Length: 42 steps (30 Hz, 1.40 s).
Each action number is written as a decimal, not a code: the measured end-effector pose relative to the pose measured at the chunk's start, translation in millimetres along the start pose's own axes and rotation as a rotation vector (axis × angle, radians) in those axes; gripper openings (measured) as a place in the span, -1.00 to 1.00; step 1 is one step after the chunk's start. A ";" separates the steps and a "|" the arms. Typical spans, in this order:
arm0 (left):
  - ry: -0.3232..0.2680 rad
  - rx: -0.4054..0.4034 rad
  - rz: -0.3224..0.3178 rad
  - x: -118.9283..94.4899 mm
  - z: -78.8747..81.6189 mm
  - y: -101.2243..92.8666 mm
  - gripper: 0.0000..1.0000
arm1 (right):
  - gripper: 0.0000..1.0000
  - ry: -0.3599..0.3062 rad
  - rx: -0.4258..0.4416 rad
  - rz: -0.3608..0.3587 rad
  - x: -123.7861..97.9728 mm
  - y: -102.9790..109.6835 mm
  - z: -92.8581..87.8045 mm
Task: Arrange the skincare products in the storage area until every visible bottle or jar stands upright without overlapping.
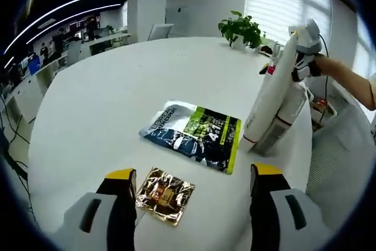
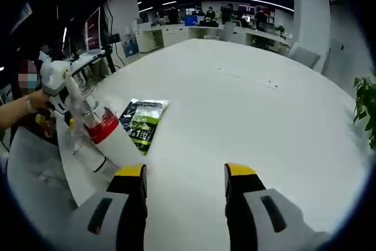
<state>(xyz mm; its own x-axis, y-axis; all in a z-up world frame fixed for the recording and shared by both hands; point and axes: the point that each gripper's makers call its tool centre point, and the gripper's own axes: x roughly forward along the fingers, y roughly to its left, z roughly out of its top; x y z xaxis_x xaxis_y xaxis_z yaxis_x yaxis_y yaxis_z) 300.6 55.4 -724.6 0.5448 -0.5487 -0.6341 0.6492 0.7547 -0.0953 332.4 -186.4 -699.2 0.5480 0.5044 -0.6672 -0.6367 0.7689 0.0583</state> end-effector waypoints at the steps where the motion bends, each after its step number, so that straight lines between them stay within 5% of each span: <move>1: 0.013 0.001 0.011 0.4 -2.0 1.9 0.43 | 0.04 0.003 0.000 0.013 5.3 -0.1 1.0; 9: -0.028 -0.122 0.023 -2.1 7.3 9.1 0.33 | -0.06 0.021 0.010 0.103 34.7 5.2 10.4; 14: -0.018 -0.144 0.028 0.3 11.8 5.8 0.20 | -0.09 0.038 0.055 0.222 53.7 20.3 18.8; 22: -0.009 -0.248 0.011 5.4 11.7 3.8 0.03 | -0.27 0.067 0.088 0.312 76.8 35.2 26.6; 42: 0.013 -0.361 -0.049 24.9 12.1 -3.7 -0.25 | -0.37 0.131 0.115 0.416 102.9 65.4 21.8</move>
<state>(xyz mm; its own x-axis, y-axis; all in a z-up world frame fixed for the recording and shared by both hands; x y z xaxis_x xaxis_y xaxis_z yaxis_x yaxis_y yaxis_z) 318.2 34.6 -730.8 0.5091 -0.5845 -0.6318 0.4438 0.8072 -0.3892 359.0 -75.6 -747.9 0.1807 0.7314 -0.6575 -0.7196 0.5540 0.4185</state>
